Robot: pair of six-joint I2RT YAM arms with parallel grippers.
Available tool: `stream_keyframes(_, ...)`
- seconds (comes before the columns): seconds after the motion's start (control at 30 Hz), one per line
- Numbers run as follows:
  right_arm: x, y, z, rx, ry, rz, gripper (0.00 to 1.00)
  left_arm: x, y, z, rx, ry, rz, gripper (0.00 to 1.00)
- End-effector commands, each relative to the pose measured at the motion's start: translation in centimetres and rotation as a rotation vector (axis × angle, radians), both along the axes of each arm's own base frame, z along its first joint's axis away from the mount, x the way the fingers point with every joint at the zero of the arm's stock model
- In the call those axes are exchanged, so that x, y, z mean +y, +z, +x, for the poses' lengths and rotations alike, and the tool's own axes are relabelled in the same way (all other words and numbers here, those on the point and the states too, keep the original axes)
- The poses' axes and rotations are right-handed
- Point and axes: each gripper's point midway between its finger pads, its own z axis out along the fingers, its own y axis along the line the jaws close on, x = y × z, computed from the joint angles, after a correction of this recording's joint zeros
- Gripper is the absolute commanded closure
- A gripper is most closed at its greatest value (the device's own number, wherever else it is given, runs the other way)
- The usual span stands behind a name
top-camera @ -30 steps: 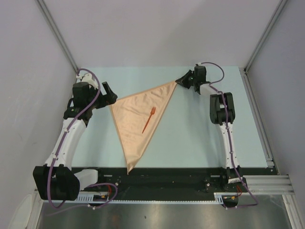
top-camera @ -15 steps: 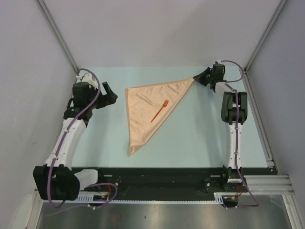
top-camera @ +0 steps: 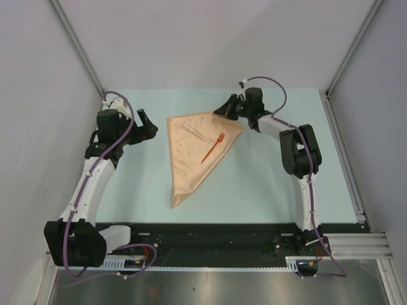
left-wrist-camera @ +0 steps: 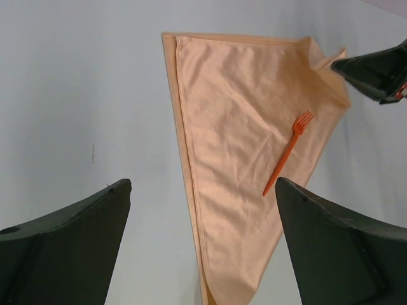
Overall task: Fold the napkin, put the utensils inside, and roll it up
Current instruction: Fold the napkin
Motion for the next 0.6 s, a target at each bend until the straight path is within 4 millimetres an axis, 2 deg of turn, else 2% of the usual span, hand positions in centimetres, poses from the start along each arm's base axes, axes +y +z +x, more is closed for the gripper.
stream_keyframes(0.0,2.7,1.7,-3.7,-0.035,0.100,0.022,1.00,-0.2,1.6,0.2,-0.051,-0.015,-0.013,0.00)
stream_keyframes(0.03,3.6,0.8,-5.0,-0.013,0.122,0.017,1.00,-0.2,1.7,0.2,-0.053,-0.017,-0.015,0.00)
stream_keyframes(0.13,4.7,0.8,-6.9,-0.001,0.160,0.017,1.00,-0.3,1.7,0.2,-0.055,-0.021,-0.020,0.00)
stream_keyframes(0.17,5.1,0.1,-7.9,0.015,0.173,0.012,1.00,-0.3,1.7,0.2,-0.055,-0.023,-0.021,0.00)
stream_keyframes(0.47,6.6,0.6,-11.7,0.036,0.216,0.025,1.00,-0.6,2.0,0.1,-0.064,-0.032,-0.034,0.00)
stream_keyframes(0.57,7.2,0.1,-12.7,0.052,0.234,0.021,1.00,-0.7,2.1,0.0,-0.067,-0.035,-0.038,0.00)
